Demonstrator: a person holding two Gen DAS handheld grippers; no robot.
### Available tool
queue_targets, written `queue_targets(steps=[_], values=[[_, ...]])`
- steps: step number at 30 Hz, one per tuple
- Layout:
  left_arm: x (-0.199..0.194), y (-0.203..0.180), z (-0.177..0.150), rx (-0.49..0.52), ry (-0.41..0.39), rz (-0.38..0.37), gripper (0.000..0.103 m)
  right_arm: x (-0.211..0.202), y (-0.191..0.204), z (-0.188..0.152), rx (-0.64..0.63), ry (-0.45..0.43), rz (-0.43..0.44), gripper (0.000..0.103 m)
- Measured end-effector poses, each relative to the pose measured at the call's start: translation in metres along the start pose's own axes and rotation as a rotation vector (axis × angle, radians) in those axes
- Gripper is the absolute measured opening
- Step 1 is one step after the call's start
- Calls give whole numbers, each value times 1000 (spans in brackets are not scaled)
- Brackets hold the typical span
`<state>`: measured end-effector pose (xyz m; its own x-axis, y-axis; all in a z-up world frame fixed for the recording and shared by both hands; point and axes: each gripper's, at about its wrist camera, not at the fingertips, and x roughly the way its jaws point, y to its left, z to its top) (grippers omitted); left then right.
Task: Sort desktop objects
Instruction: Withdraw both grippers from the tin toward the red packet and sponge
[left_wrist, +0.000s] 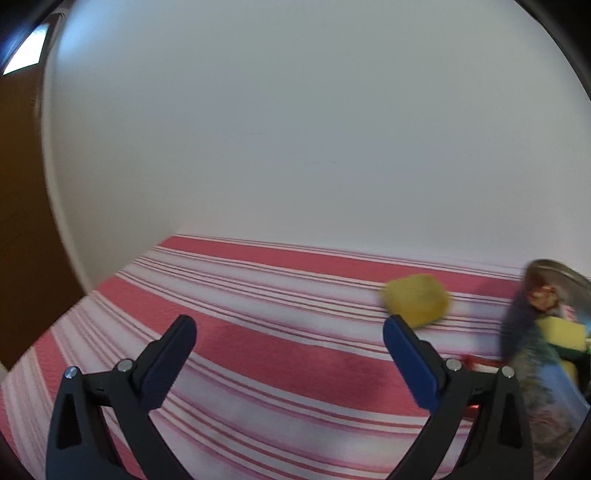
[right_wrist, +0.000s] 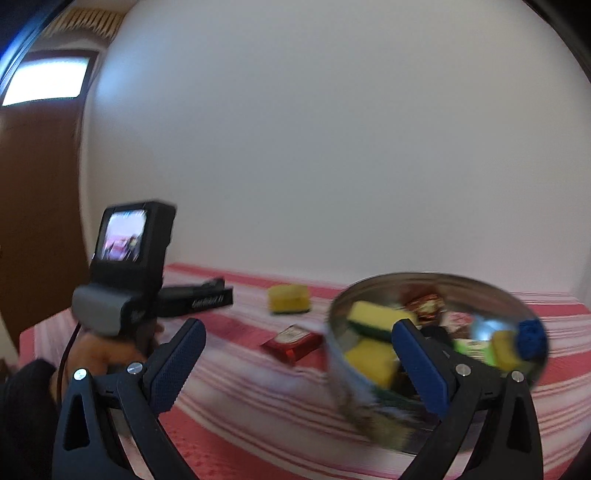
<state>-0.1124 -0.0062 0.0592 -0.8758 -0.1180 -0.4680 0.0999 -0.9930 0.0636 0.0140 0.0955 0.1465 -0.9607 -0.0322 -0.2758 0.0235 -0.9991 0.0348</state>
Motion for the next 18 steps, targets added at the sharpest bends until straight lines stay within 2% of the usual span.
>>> queue_targets(steps=[4,7,9,11,14,18], values=[[10,22,1,-46,23,63,102,21,15,3,-30,55,72,102],[17,38,0,-92,51,90,102,48,23,4,-12,146,117,101],[22,50,0,-134,72,106,102,65,27,6,29,202,130,91],[26,61,0,-177,88,115,102,82,30,5,55,255,105,85],[29,74,-3,-242,118,116,102,103,31,3,105,328,54,85],[30,81,-5,-291,139,90,102,119,30,2,155,369,7,84]])
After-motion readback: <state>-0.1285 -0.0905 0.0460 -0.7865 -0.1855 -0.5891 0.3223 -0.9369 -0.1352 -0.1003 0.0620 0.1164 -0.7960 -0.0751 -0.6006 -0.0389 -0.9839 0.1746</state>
